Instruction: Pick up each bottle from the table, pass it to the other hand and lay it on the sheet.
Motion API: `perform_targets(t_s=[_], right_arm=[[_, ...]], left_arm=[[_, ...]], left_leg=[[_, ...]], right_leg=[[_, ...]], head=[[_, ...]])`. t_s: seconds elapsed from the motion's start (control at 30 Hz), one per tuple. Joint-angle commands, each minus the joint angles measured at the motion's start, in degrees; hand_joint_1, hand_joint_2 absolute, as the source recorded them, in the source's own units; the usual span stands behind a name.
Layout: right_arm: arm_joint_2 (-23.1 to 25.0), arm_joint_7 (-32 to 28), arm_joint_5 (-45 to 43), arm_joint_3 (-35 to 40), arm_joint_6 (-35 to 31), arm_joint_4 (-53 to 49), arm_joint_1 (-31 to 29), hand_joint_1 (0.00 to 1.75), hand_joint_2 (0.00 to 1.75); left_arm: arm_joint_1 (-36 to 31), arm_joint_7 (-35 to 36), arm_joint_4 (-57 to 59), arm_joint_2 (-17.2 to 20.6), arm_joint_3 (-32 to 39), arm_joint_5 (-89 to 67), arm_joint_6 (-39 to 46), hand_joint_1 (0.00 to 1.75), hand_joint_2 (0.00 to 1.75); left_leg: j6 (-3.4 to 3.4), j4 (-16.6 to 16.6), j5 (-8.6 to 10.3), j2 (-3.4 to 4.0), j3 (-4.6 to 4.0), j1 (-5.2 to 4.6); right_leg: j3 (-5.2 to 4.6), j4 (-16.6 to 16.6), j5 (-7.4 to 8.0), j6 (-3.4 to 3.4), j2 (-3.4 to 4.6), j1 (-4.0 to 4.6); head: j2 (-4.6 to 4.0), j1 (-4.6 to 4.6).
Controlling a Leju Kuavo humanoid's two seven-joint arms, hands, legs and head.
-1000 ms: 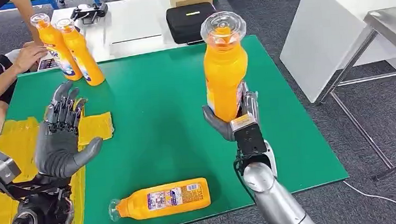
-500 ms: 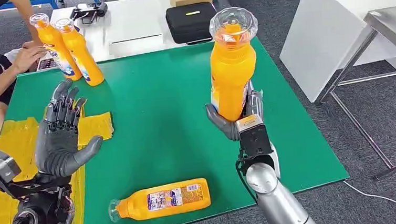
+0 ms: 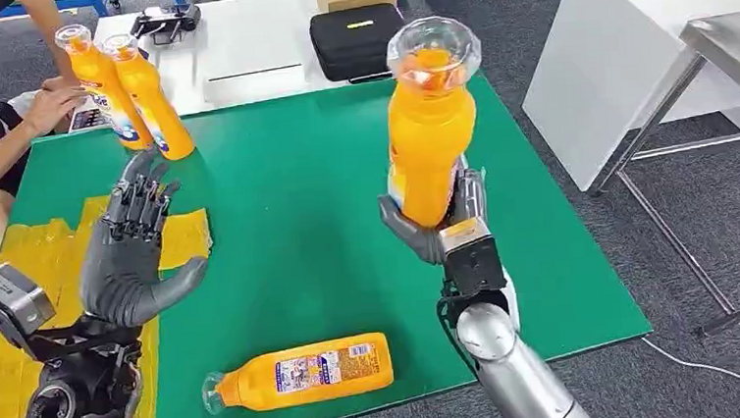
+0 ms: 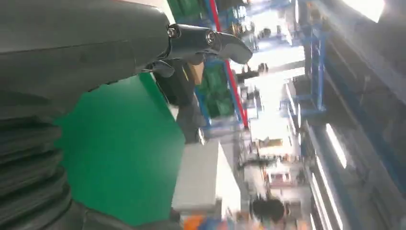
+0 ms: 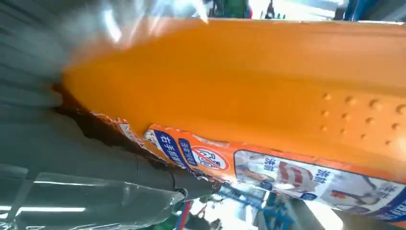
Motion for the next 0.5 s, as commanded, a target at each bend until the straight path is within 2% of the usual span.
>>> perform_targets(t_s=[0.03, 0.23, 0.33, 0.43, 0.5], right_arm=[[3.7, 7.2, 7.2, 20.3, 18.4, 25.7, -18.4, 1.75, 1.75], [2.5, 8.3, 10.0, 23.0, 20.5, 22.5, -17.7, 1.75, 1.75], [2.9, 8.7, 10.5, 23.4, 20.9, 22.8, -17.7, 1.75, 1.75], [3.3, 9.4, 12.2, 23.9, 20.7, 23.7, -17.7, 1.75, 1.75], [3.8, 9.6, 13.3, 23.9, 20.4, 24.7, -17.8, 1.75, 1.75]], left_arm=[[-12.0, 2.4, 9.2, -0.2, -11.5, 3.1, -2.5, 0.00, 1.75], [-10.1, 2.2, 7.6, 1.0, -10.8, 4.0, -2.4, 0.00, 1.75], [-9.7, 2.1, 7.3, 1.1, -10.8, 4.1, -2.5, 0.00, 1.75], [-9.4, 2.2, 7.3, 1.0, -11.2, 4.3, -2.8, 0.00, 1.75], [-9.5, 2.3, 7.7, 0.8, -11.5, 4.4, -2.9, 0.00, 1.75]], left_leg=[[-0.14, 0.0, -0.03, 0.37, 0.30, 0.06], [-0.07, -0.1, 0.17, 0.11, 0.20, 0.09], [-0.10, 0.0, 0.07, 0.28, 0.29, 0.08], [-0.07, 0.0, 0.20, 0.08, 0.03, 0.05], [-0.13, 0.0, 0.11, 0.07, 0.23, 0.07]], right_leg=[[0.17, 0.0, 0.07, -0.18, 0.58, 0.04], [0.15, -0.1, 0.14, -0.15, 0.17, 0.05], [0.22, -0.1, 0.10, -0.19, 0.44, 0.04], [-0.01, -0.1, 0.16, -0.15, 0.13, 0.02], [0.21, -0.1, 0.09, -0.23, 0.25, 0.03]], head=[[-0.02, 0.00], [-0.02, 0.02], [-0.02, -0.04], [-0.02, 0.00], [-0.02, 0.00]])
